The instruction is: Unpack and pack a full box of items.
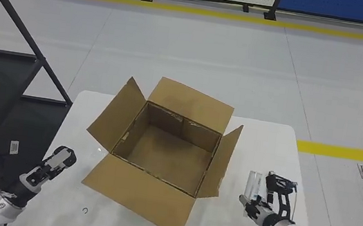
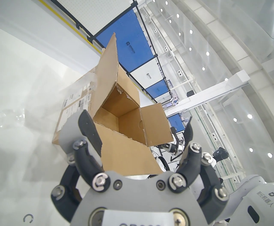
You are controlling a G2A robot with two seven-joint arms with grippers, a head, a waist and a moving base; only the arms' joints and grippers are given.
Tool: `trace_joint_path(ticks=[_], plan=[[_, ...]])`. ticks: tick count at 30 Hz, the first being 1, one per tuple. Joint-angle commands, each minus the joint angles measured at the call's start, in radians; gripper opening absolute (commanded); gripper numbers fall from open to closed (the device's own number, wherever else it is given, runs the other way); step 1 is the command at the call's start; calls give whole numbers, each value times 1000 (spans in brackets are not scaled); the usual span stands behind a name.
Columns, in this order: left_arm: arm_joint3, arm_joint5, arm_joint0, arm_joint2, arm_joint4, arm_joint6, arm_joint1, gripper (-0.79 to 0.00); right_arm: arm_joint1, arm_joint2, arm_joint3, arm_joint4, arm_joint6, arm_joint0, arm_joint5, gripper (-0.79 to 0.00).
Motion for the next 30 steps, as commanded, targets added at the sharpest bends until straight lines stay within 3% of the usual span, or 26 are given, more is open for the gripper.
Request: trace_joint_path(ticks=[1, 9, 23, 26, 28, 30], plan=[[-1, 0, 1, 1, 2, 1, 1, 0, 2, -24, 77, -58, 46, 52, 52, -785], [-1, -4, 17, -6, 2, 16, 1, 0, 11, -65, 217, -164, 130, 170, 98, -785], [-27, 9, 55, -24, -34, 28, 1, 0, 27, -80, 306, -246, 222, 246, 77, -785], [-30, 12, 59, -26, -36, 37, 1, 0, 29, -78, 329, -246, 225, 257, 74, -677], [-33, 13, 61, -27, -39, 38, 1, 0, 30, -73, 339, -237, 220, 260, 77, -677], [-41, 13, 68, -31, -43, 32, 1, 0, 31, -70, 343, -229, 216, 258, 75, -622]])
